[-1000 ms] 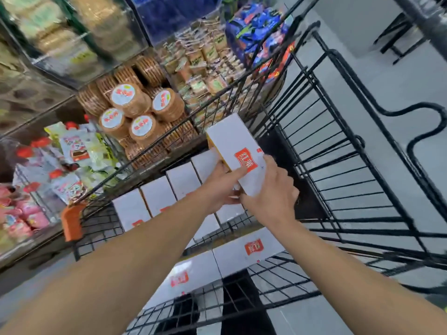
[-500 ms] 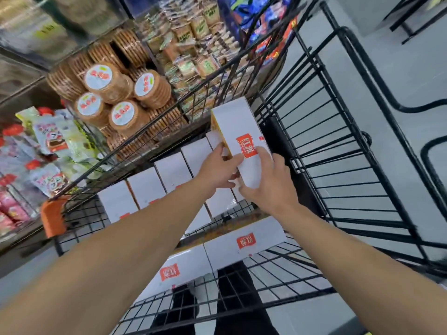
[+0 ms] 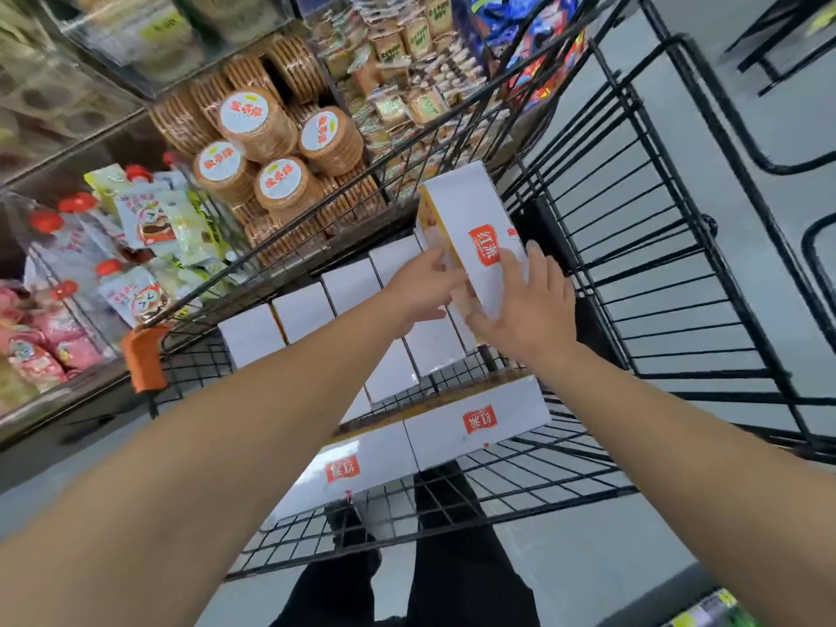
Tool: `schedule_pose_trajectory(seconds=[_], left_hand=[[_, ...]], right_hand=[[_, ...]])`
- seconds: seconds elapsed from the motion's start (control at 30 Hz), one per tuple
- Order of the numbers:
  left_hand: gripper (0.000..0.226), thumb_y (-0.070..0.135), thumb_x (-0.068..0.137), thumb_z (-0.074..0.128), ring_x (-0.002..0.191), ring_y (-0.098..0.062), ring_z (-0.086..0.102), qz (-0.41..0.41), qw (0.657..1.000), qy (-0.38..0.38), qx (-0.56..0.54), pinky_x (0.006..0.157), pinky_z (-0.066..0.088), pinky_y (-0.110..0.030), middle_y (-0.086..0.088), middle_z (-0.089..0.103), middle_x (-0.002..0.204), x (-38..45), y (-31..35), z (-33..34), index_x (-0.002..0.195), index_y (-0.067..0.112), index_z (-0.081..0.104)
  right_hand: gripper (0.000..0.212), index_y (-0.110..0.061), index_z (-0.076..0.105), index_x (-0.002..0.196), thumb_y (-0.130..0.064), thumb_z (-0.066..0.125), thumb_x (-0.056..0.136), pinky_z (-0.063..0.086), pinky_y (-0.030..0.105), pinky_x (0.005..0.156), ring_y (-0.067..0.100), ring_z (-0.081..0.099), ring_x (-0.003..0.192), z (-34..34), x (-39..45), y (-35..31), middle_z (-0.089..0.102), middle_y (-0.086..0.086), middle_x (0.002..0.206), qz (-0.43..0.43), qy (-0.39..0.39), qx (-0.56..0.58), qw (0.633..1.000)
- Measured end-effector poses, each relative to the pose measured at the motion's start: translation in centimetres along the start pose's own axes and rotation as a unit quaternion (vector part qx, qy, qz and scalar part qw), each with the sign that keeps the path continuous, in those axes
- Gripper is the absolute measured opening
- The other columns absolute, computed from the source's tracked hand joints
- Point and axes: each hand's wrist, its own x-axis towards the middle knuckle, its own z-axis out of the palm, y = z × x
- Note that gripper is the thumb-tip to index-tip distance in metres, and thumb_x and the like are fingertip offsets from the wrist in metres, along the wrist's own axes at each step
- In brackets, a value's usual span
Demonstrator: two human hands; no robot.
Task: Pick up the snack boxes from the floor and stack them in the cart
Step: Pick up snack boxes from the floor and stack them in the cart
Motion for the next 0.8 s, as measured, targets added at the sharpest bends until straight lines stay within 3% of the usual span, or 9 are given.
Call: schedule_pose_trajectory(seconds=[0.07, 0.1, 0.17, 0.23, 0.3, 0.43, 0.53, 0.67, 0.8], left_hand=[[0.045, 0.032, 0.09, 0.06, 0.095, -0.023, 0.062, 0.029, 0.997, 0.02, 0.064, 0.087, 0.054, -0.042, -0.001, 0.056, 0.122, -2.2, 0.0, -1.2, 0.133, 0.025, 0.049], [0.053, 0.033, 0.092, 0.059, 0.106, -0.025, 0.062, 0.044, 0.992, 0.041, 0.114, 0.091, 0.051, -0.041, -0.001, 0.052, 0.131, -3.5, -0.2, -2.0, 0.141, 0.021, 0.044], [0.061, 0.037, 0.094, 0.056, 0.128, -0.023, 0.052, 0.066, 0.973, 0.092, 0.2, 0.097, 0.043, -0.031, 0.0, 0.042, 0.15, -7.3, -1.9, -4.9, 0.149, 0.021, 0.036], [0.061, 0.039, 0.095, 0.055, 0.135, -0.02, 0.045, 0.069, 0.962, 0.111, 0.239, 0.103, 0.037, -0.027, 0.002, 0.036, 0.155, -11.0, -4.2, -7.6, 0.15, 0.023, 0.035], [0.062, 0.041, 0.095, 0.055, 0.136, -0.022, 0.043, 0.056, 0.959, 0.152, 0.234, 0.107, 0.035, -0.029, 0.0, 0.035, 0.156, -15.3, -8.1, -11.2, 0.15, 0.024, 0.034], [0.058, 0.037, 0.095, 0.056, 0.127, -0.024, 0.051, 0.022, 0.942, 0.264, 0.208, 0.099, 0.038, -0.026, -0.007, 0.052, 0.144, -24.3, -16.8, -17.1, 0.148, 0.022, 0.039], [0.058, 0.035, 0.095, 0.057, 0.121, -0.031, 0.056, -0.023, 0.926, 0.334, 0.176, 0.098, 0.039, -0.03, -0.013, 0.057, 0.137, -32.9, -27.3, -21.8, 0.148, 0.019, 0.039], [0.062, 0.039, 0.094, 0.058, 0.125, -0.032, 0.053, -0.078, 0.904, 0.398, 0.133, 0.1, 0.037, -0.034, -0.019, 0.059, 0.131, -42.6, -40.6, -25.8, 0.148, 0.017, 0.038], [0.062, 0.037, 0.092, 0.061, 0.134, -0.026, 0.045, -0.11, 0.866, 0.484, 0.053, 0.11, 0.031, -0.03, -0.009, 0.047, 0.147, -53.2, -53.0, -27.6, 0.146, 0.016, 0.042]], right_hand=[[0.083, -0.019, 0.023, 0.152, -0.053, 0.057, 0.085, 0.021, 0.055, 0.117, 0.039, 0.02, 0.145, -0.5, -0.7, -1.9, 0.021, 0.015, 0.159, -0.024, 0.0, 0.002, 1.0], [0.084, -0.018, 0.024, 0.153, -0.05, 0.059, 0.084, 0.024, 0.055, 0.116, 0.039, 0.023, 0.144, -0.7, -1.2, -3.2, 0.023, 0.015, 0.158, -0.045, -0.006, 0.0, 0.999], [0.083, -0.019, 0.028, 0.151, -0.054, 0.058, 0.083, 0.026, 0.053, 0.115, 0.037, 0.024, 0.144, -0.7, -2.6, -7.1, 0.025, 0.012, 0.159, -0.12, -0.027, -0.024, 0.992], [0.076, -0.021, 0.031, 0.15, -0.056, 0.053, 0.086, 0.022, 0.051, 0.117, 0.035, 0.02, 0.146, -0.5, -3.9, -10.9, 0.026, 0.009, 0.159, -0.172, -0.069, -0.046, 0.982], [0.072, -0.022, 0.033, 0.149, -0.054, 0.05, 0.086, 0.022, 0.05, 0.116, 0.035, 0.023, 0.145, 0.2, -6.2, -15.7, 0.028, 0.008, 0.158, -0.236, -0.095, -0.052, 0.966], [0.07, -0.021, 0.036, 0.148, -0.051, 0.053, 0.088, 0.025, 0.048, 0.115, 0.035, 0.026, 0.143, 1.5, -11.7, -25.0, 0.032, 0.008, 0.156, -0.339, -0.113, -0.101, 0.928], [0.07, -0.018, 0.042, 0.143, -0.049, 0.059, 0.083, 0.034, 0.046, 0.109, 0.035, 0.037, 0.134, 4.4, -19.1, -33.6, 0.041, 0.01, 0.148, -0.436, -0.105, -0.148, 0.882], [0.075, -0.018, 0.041, 0.143, -0.054, 0.061, 0.08, 0.033, 0.043, 0.111, 0.03, 0.038, 0.133, 8.5, -29.1, -43.5, 0.043, 0.006, 0.145, -0.523, -0.117, -0.199, 0.82], [0.073, -0.016, 0.043, 0.141, -0.049, 0.065, 0.08, 0.03, 0.037, 0.113, 0.027, 0.037, 0.134, 12.5, -40.6, -52.9, 0.042, 0.005, 0.146, -0.607, -0.145, -0.217, 0.751]])
